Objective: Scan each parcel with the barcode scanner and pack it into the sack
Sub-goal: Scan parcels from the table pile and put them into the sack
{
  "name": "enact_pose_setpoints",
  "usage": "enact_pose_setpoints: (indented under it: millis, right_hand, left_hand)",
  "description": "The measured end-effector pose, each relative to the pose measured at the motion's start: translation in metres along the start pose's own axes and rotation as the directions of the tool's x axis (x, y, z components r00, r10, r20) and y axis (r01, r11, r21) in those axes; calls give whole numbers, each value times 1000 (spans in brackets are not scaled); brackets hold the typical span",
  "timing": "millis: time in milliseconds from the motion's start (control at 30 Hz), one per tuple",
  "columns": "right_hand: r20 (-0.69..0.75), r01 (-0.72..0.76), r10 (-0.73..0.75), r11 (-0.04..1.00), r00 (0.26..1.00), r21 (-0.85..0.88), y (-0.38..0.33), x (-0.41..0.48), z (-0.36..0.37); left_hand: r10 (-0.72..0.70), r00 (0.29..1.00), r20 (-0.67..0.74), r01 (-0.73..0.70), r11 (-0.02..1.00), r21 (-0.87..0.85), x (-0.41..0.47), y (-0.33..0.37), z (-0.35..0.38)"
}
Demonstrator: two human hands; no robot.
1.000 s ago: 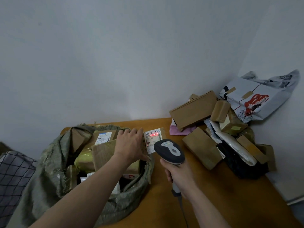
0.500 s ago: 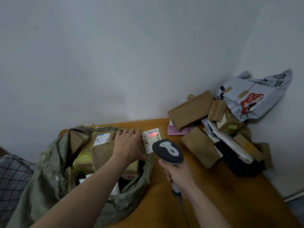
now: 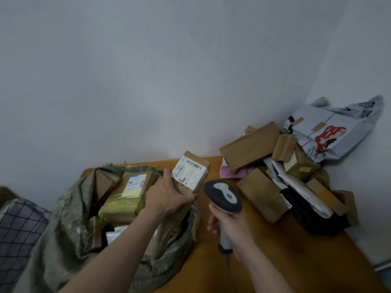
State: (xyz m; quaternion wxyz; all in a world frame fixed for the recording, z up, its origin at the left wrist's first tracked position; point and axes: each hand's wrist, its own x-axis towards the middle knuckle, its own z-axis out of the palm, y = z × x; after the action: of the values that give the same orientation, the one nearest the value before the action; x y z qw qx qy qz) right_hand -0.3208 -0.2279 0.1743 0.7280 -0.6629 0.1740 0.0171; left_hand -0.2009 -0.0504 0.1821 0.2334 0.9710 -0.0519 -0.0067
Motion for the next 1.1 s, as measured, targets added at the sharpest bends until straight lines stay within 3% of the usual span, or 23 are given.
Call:
enact_pose_setpoints:
  millis: [100,233,333,467,533,667,800,967,1033,1100]
  right_hand:
    - [-3,-20,20,995,1000,100,-2,0,5]
    - [56,-44,38,994,998,100,1,5,14]
    - [115,-83,71,991,991,101,6,8,24]
    - [177,-67,43,990,983,127,6,11,40]
    - [234,-117,71,975,970,188,8,13,47]
    - [281,-134,76,973,957,191,5,13,56]
    - [259,-128,62,961,964,246,2,14,55]
    - [248,-159,90,949,964,273,2,13,53]
    - [218,-138,82,956,973,258,0,13,53]
    - [185,-91,53,975,981,204,-4,11,55]
  left_hand:
    - [-63,998,6,62,954,-293,-1,-11,-1]
    - [-179,972,150,233,679,-696,-2,-29,-8]
    - [-179,952,249,305,464,-832,-4,-37,-13]
    - [-175,889,424,444,96,-891,-10,-43,-15]
    - [-150,866,476,485,25,-874,-15,-39,-23]
    - [-55,839,541,543,54,-838,-23,-34,-24]
    - [21,864,504,487,223,-844,-25,-41,-20]
    - [99,800,592,523,367,-769,-21,-54,-17]
    - [52,841,539,446,497,-744,-17,-52,-19]
    - [-17,923,384,272,734,-622,-6,-52,-21]
